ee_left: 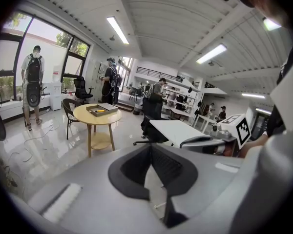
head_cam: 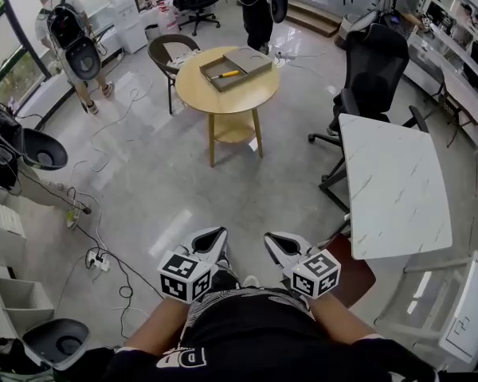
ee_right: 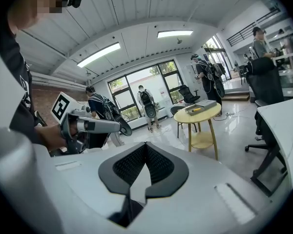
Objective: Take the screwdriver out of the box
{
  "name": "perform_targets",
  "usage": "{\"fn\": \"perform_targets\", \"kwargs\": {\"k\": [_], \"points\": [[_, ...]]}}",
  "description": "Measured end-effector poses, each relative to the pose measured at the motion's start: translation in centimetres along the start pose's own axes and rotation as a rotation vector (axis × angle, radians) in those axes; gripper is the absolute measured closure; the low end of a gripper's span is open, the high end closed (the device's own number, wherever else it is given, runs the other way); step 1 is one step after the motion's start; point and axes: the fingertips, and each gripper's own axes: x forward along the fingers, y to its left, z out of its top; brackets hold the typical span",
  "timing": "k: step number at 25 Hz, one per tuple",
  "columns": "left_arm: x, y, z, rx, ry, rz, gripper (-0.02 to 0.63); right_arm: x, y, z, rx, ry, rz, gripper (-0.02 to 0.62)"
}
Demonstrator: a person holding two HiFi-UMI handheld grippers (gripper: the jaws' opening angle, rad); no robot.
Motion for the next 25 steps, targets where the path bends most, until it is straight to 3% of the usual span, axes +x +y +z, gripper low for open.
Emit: {"fn": "perform_targets", "kwargs": {"k": [6, 15, 25], "points": [[1.1, 2.2, -0.3, -0.023, 0.019, -0.005, 0.546, 1.9, -1.1, 0.2, 0.003, 0.02, -0.016, 0.594], [5.1, 8.3, 3.3, -0.036, 0.025, -0.028, 0.546, 8.2, -4.4, 3.7, 0.006, 0.041, -0.037, 0.594], [10.0, 17.5, 10.8, -0.008, -0.013, -0.033, 0.546, 17.0, -8.9, 10.6, -0.009, 0.015, -0.071, 0.594]]}}
